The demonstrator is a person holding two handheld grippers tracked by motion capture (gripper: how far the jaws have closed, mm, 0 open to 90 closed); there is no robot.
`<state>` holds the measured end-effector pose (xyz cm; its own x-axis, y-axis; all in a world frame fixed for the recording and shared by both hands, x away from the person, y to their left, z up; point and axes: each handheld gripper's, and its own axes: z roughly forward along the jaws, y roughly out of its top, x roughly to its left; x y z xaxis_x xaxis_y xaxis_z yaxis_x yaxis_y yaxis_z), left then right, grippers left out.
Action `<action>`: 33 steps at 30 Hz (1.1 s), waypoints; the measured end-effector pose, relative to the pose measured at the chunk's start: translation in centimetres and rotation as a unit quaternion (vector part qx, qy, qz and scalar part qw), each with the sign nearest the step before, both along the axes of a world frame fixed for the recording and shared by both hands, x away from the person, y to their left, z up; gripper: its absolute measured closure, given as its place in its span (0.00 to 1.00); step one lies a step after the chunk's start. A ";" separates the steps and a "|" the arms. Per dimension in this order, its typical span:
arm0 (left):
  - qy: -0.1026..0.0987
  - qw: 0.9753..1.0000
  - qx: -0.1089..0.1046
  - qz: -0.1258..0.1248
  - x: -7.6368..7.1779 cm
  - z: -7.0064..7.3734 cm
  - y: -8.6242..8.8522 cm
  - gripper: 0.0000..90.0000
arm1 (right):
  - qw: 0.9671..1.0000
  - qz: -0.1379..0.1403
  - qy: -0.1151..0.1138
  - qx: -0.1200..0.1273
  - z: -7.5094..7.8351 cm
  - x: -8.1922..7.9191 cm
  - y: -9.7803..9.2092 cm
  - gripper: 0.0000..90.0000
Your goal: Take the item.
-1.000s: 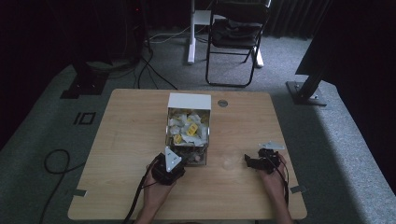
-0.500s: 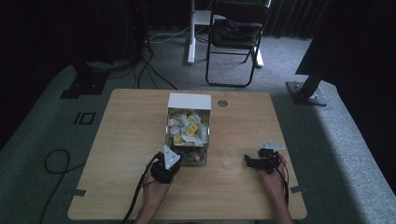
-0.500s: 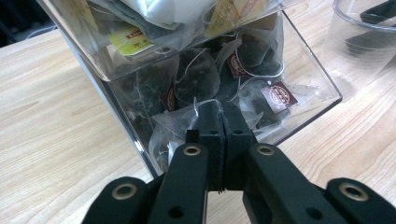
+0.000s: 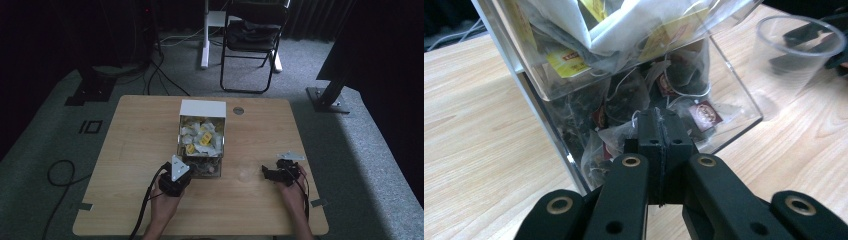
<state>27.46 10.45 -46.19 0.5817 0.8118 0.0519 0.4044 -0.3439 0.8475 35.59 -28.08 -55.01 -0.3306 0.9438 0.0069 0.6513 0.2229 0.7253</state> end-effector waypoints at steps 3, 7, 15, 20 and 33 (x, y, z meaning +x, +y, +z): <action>0.000 1.000 -0.005 -0.005 -0.1 0.2 0.1 1.00 | 1.000 0.000 0.000 0.000 0.0 0.0 0.0 0.14; -0.003 1.000 -0.010 -0.009 -0.3 0.5 0.1 1.00 | 1.000 0.000 0.000 0.000 0.0 0.0 0.0 0.14; -0.003 1.000 -0.012 -0.024 -0.8 1.1 -0.3 1.00 | 1.000 0.000 0.000 0.000 0.0 0.0 0.0 0.14; -0.005 0.999 -0.012 -0.030 -1.0 1.3 -0.6 1.00 | 1.000 0.000 0.000 0.000 0.0 0.0 0.0 0.14; -0.004 0.999 -0.018 -0.049 -1.1 1.6 -2.0 1.00 | 1.000 0.002 0.000 0.000 0.0 0.1 0.0 0.14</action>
<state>26.32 8.42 -44.63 0.6576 0.7528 0.0287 0.3636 -0.3505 0.8631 35.67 -28.10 -55.01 -0.3349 0.9422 0.0074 0.6503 0.2254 0.7254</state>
